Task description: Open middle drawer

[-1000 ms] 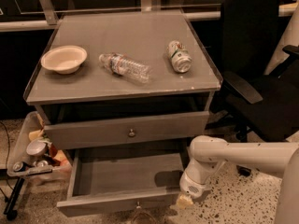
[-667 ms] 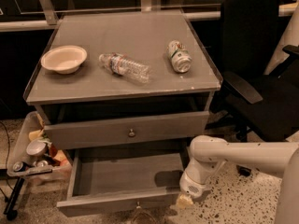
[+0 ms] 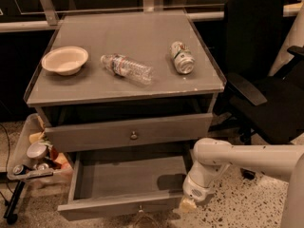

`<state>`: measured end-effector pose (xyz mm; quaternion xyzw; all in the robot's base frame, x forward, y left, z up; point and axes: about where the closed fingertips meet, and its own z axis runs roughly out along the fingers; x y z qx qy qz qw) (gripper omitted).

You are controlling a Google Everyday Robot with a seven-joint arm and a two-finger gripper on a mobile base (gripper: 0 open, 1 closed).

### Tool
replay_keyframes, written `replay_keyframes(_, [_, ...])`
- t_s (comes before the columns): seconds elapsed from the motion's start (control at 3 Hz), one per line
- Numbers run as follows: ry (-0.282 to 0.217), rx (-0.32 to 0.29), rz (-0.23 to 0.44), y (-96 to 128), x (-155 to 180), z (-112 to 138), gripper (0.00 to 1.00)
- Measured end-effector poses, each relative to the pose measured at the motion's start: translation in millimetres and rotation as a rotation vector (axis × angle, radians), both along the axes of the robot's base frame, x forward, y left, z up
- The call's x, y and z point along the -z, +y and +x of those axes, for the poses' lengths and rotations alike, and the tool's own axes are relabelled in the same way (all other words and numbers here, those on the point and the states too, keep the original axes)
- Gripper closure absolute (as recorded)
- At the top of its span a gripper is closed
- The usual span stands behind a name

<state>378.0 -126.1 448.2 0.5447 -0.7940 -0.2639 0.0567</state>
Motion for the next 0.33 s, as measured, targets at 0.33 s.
replay_keyframes(0.33, [0.0,0.0,0.0,0.0,0.0,0.0,0.81])
